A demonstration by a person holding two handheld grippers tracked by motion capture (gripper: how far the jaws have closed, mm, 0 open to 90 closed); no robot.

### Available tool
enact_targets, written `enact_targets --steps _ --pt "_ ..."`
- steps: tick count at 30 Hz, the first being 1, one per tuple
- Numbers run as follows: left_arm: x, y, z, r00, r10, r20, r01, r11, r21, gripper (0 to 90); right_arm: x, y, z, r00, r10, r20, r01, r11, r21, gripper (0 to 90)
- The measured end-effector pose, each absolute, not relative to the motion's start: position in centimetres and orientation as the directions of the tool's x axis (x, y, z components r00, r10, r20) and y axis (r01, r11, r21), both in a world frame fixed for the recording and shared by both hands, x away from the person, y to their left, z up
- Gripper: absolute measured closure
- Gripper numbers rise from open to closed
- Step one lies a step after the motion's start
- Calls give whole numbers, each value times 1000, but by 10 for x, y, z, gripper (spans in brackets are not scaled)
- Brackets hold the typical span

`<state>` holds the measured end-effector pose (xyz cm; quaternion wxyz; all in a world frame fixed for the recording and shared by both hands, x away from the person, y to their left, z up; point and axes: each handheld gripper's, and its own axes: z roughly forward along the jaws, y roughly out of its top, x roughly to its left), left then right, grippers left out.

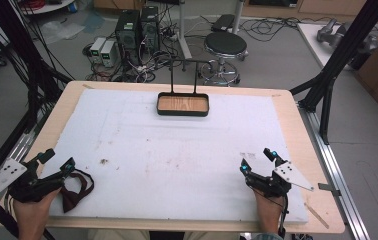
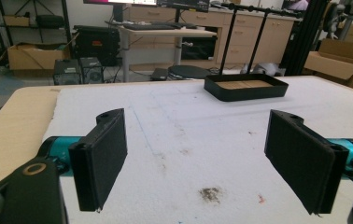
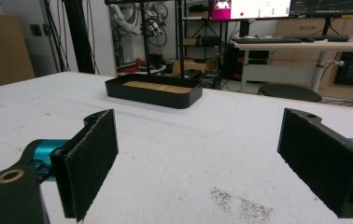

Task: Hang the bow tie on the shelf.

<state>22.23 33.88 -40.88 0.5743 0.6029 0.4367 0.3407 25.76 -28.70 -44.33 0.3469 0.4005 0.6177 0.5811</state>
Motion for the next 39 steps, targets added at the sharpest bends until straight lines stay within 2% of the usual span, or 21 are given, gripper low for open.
enact_targets --steps 19,25,30,39 --pt "217 341 -409 356 931 -78 161 21 987 214 258 -287 -443 -437 899 36 93 6 996 113" --pt "213 348 -414 313 946 -89 208 23 978 220 258 -287 -443 -435 900 35 94 6 996 113" --pt "206 356 -421 271 960 -66 230 2 973 230 258 -287 -443 -436 899 35 93 6 996 113" --pt "211 360 -441 230 970 -78 347 -7 938 266 258 -287 -443 -434 900 35 94 6 996 113"
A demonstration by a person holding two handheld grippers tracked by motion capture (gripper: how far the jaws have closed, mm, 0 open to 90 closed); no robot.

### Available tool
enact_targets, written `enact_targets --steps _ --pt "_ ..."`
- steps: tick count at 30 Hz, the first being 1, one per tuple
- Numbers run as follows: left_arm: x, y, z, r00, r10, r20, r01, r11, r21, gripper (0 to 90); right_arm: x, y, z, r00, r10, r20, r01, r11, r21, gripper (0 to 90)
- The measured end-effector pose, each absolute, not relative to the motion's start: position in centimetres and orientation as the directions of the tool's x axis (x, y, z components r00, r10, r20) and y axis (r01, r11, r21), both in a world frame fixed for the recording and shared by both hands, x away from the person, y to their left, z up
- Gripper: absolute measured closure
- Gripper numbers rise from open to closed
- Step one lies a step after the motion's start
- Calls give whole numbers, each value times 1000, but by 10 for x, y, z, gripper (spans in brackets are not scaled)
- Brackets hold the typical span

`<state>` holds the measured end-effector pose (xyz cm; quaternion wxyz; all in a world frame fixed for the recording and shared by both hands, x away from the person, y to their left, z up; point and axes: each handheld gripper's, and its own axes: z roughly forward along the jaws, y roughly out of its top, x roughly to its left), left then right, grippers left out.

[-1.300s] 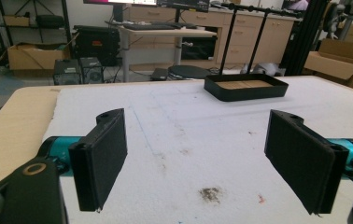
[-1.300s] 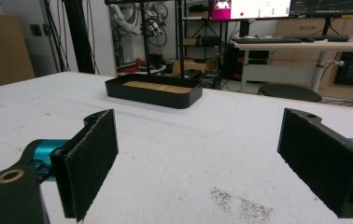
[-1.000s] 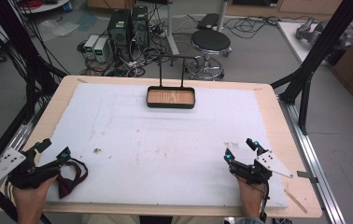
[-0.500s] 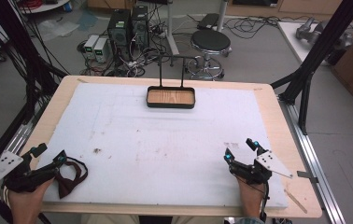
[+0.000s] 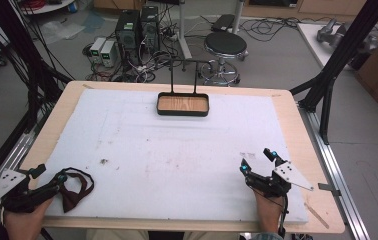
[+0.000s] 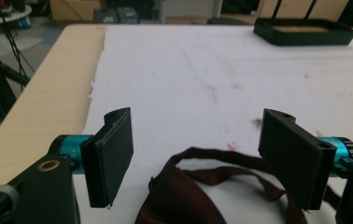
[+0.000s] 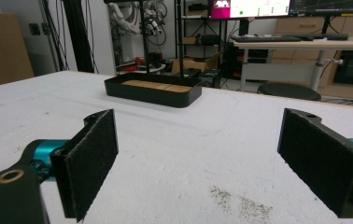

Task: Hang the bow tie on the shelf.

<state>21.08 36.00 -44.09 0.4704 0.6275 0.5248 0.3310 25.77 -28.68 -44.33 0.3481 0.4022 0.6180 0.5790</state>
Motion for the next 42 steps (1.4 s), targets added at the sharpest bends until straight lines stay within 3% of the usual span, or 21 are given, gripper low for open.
enact_targets --steps 17,24,33,42 --pt "220 360 -452 172 983 -58 518 -40 854 378 258 -286 -443 -435 900 35 94 7 996 113" --pt "220 358 -453 166 986 -28 532 -66 844 518 258 -286 -443 -435 900 36 95 6 996 113" --pt "214 355 -451 124 992 35 498 -93 862 789 258 -287 -443 -435 900 35 95 8 995 113" --pt "217 343 -436 179 981 74 403 -142 904 828 258 -286 -443 -434 900 32 96 10 995 113"
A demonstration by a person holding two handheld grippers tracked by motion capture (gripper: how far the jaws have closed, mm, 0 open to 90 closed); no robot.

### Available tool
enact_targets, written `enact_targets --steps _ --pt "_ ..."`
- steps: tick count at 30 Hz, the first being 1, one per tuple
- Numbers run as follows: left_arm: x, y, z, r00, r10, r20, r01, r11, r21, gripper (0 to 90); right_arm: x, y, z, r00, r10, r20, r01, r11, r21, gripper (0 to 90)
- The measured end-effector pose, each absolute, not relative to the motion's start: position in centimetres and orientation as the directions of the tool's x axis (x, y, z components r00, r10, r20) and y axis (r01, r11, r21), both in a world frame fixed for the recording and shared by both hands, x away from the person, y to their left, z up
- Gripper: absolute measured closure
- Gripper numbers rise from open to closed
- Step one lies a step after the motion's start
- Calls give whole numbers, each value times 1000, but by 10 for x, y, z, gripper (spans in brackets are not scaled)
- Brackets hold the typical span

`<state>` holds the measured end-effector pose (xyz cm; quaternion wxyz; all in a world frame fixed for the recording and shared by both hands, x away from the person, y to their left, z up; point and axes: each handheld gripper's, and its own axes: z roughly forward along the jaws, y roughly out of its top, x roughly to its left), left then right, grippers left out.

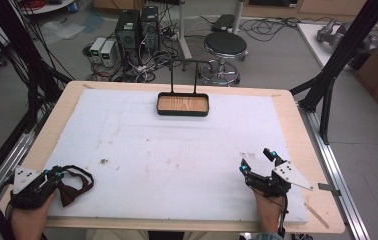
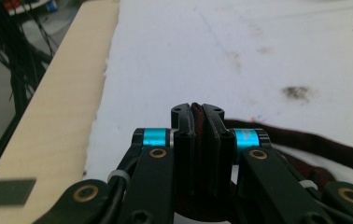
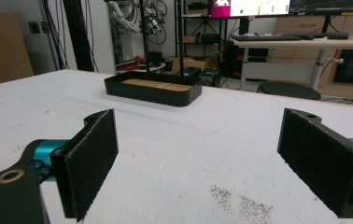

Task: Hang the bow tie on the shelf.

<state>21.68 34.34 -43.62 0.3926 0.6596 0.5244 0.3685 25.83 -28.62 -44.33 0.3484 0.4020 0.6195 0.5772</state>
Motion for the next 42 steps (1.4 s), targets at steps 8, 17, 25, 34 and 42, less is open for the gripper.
enact_targets --steps 8,17,25,34,42 --pt "229 330 -413 249 961 123 310 -199 930 829 258 -286 -443 -434 900 37 100 7 995 113" --pt "250 311 -378 392 903 179 195 -272 942 830 259 -287 -443 -434 900 41 101 4 995 113" --pt "284 289 -357 501 846 180 146 -288 946 830 258 -287 -443 -434 900 46 104 -1 995 113" --pt "328 250 -338 611 768 192 99 -315 944 830 258 -287 -443 -435 899 51 107 -4 994 113" --pt "360 231 -331 660 729 183 92 -319 943 830 259 -287 -443 -435 899 50 106 -4 994 113"
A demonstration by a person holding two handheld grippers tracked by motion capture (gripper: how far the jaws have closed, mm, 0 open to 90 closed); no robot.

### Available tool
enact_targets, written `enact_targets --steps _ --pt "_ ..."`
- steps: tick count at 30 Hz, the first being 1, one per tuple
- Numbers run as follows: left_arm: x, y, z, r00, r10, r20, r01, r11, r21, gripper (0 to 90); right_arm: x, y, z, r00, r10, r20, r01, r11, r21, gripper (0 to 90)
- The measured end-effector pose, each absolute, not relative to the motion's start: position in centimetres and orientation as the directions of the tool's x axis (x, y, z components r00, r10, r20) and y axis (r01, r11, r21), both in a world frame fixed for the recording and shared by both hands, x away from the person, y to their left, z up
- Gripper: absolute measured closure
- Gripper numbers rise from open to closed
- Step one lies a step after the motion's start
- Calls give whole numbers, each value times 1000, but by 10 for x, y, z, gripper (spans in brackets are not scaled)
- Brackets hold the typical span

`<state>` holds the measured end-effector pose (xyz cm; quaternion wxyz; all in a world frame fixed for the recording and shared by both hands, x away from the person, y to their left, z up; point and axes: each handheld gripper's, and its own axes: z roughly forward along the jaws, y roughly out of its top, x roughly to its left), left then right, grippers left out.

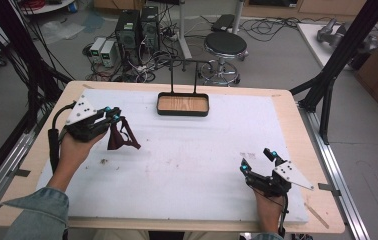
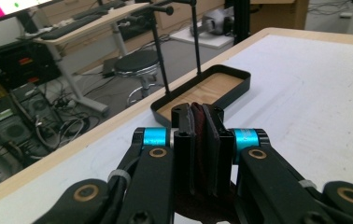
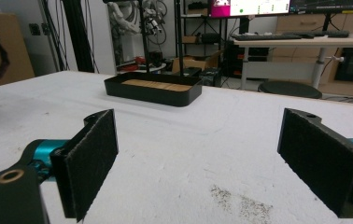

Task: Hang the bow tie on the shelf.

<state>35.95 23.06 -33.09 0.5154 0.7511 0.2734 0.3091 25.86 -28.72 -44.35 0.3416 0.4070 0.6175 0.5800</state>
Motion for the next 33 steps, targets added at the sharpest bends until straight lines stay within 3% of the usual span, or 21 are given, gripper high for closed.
enact_targets --steps 8,33 --pt "405 208 -306 686 707 173 79 -309 948 830 260 -288 -444 -435 899 43 98 -1 995 113" --pt "486 162 -268 730 661 174 43 -298 954 831 263 -291 -444 -438 896 69 115 -20 993 113"
